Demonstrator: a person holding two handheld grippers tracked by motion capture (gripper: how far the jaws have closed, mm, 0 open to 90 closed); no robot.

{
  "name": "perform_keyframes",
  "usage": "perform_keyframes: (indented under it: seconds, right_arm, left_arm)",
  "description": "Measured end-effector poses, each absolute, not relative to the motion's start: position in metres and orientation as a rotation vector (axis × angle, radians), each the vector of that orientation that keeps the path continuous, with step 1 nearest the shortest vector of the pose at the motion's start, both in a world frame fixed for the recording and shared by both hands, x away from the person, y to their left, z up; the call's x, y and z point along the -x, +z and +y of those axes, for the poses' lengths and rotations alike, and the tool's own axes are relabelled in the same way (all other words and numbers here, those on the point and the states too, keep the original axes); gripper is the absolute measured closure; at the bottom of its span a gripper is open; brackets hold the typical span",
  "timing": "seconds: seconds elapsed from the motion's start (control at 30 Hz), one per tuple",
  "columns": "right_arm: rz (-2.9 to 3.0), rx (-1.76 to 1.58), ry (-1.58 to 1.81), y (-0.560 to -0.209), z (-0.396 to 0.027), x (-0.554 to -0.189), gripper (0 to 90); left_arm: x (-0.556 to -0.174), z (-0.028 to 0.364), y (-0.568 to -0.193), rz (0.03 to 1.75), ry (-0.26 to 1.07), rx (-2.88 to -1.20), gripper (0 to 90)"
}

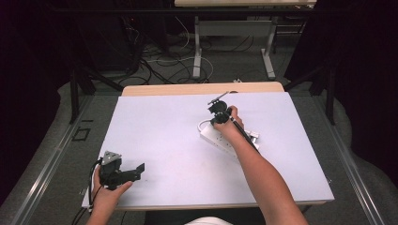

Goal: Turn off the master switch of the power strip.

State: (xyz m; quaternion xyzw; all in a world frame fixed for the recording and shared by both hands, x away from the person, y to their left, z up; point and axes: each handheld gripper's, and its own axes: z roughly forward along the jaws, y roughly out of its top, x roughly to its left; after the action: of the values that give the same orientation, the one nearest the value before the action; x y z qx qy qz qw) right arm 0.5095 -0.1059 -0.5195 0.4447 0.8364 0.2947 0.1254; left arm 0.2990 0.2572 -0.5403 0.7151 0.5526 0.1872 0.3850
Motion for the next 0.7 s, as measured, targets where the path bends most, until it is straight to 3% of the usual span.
perform_keyframes:
  seconds: [0.53,0.7]
  right_arm:
    - [2.415,-1.353,0.892,-0.508,-0.108,-0.509,82.4]
    - [2.409,-1.334,0.904,-0.503,-0.109,-0.508,75.8]
  left_arm:
    - [-0.298,0.258,-0.540,1.408,0.475,-1.828,2.5]
    - [-0.299,0.257,-0.540,1.409,0.473,-1.826,2.5]
